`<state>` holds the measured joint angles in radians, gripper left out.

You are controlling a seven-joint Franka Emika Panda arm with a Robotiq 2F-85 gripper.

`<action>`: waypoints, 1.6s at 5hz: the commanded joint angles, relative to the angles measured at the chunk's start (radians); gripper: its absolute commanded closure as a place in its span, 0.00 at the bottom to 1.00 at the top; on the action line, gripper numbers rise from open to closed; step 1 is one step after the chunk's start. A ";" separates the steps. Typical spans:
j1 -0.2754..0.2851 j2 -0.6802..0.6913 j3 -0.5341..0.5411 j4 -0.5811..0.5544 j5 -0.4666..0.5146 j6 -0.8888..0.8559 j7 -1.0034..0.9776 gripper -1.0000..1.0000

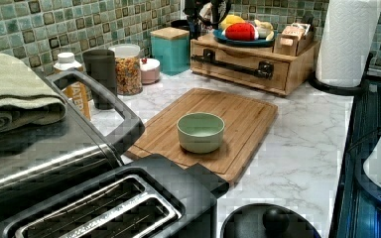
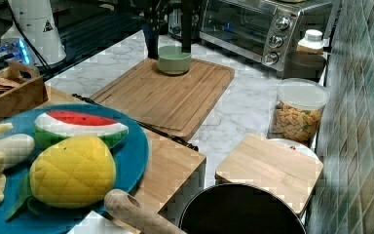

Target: Open the drawer.

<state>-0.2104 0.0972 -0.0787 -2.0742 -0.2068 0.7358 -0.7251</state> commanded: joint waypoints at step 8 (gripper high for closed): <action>-0.092 0.103 -0.049 -0.158 -0.031 0.249 -0.090 0.00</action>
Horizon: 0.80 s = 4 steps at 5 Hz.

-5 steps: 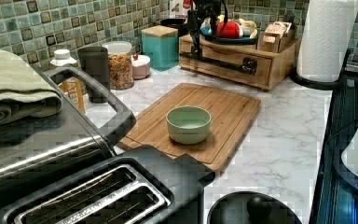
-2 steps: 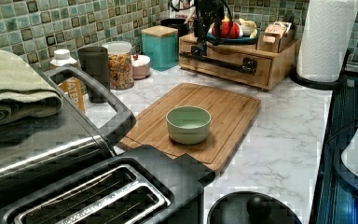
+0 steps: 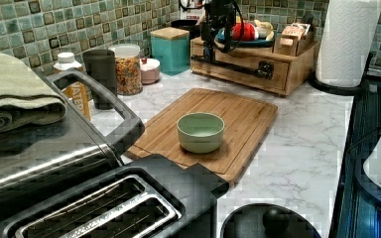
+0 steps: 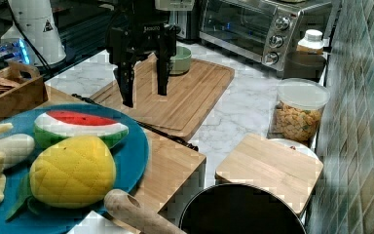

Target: Open the drawer.

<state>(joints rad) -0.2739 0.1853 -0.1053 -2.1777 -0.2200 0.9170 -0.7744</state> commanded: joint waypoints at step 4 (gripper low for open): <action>-0.016 0.133 -0.042 0.002 -0.127 0.094 0.106 0.00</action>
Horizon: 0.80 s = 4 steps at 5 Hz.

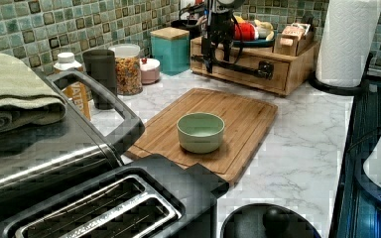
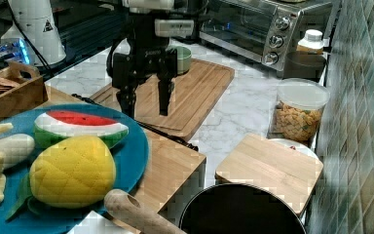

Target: Open the drawer.

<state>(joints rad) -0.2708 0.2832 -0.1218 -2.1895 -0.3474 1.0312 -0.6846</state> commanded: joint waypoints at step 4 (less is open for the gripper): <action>-0.010 0.061 0.071 0.057 0.108 -0.043 -0.065 0.00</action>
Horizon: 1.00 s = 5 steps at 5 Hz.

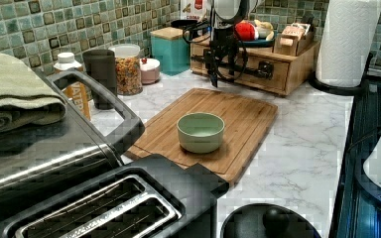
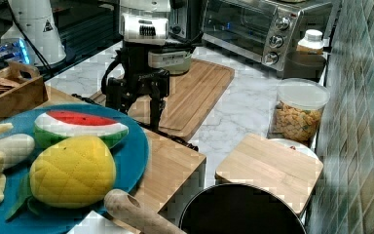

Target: Open the drawer.

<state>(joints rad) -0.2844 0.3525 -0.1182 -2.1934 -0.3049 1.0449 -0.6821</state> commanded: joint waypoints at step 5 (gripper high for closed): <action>0.201 -0.068 0.201 0.052 0.128 -0.217 0.099 0.00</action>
<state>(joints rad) -0.2252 0.3230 -0.0421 -2.1855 -0.2461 0.9111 -0.6343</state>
